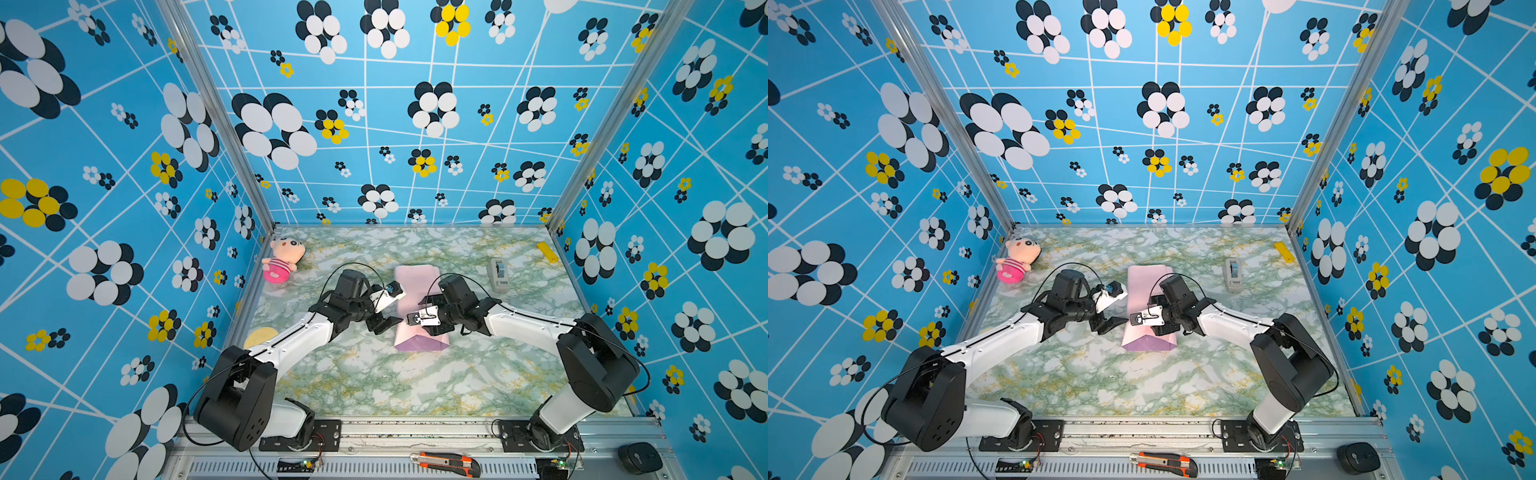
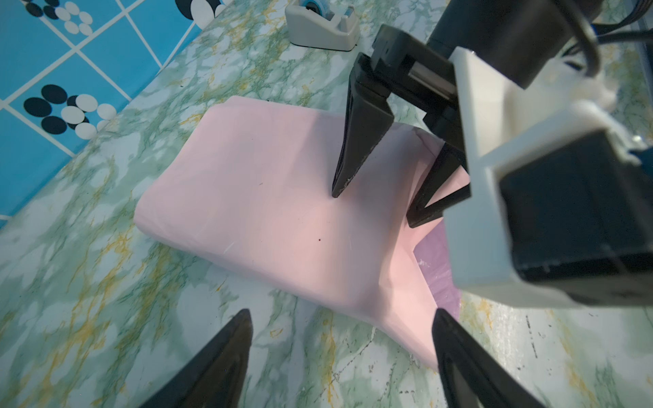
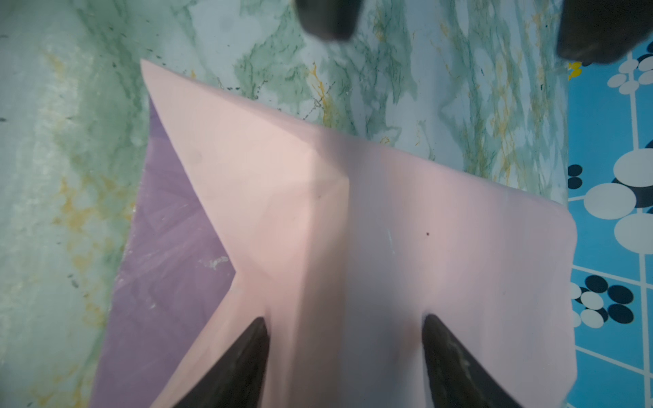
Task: Wrap a gift box in wrapping paper
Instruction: Fold the third fold of the wrapping paper on the gift box.
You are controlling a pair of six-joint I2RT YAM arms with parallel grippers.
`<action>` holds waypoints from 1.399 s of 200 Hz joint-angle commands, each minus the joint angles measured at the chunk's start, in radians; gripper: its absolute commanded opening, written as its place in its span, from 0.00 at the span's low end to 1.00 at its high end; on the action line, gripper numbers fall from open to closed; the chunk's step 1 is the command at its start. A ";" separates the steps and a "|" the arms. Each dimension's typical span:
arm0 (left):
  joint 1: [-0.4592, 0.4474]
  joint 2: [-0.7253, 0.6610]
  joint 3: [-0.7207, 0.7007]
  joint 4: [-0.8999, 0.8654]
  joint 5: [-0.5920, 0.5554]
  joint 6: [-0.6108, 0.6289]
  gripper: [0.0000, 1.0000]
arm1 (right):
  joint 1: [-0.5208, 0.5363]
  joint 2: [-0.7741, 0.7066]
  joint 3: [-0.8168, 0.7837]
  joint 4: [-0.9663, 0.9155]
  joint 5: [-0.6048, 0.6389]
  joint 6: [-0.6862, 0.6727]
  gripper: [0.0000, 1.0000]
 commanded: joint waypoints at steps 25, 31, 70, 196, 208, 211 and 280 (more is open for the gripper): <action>-0.113 0.090 0.141 -0.035 -0.094 0.161 0.81 | 0.002 -0.291 -0.096 0.004 -0.092 0.361 0.79; -0.127 0.104 0.159 -0.035 -0.108 0.167 0.81 | 0.000 -0.332 -0.111 0.004 -0.083 0.434 0.80; -0.189 0.212 0.253 -0.060 -0.142 0.199 0.80 | -0.020 -0.576 -0.200 -0.027 0.128 0.944 0.82; -0.279 0.359 0.277 -0.058 -0.339 0.290 0.69 | -0.165 -0.554 -0.262 -0.193 0.192 1.682 0.81; -0.281 0.358 0.264 -0.038 -0.346 0.294 0.66 | -0.169 -0.505 -0.249 -0.186 0.194 1.671 0.81; -0.280 0.357 0.261 -0.034 -0.347 0.296 0.65 | -0.171 -0.492 -0.247 -0.183 0.190 1.669 0.81; -0.285 0.365 0.209 0.047 -0.365 0.288 0.53 | -0.175 -0.296 -0.164 -0.153 0.002 1.667 0.82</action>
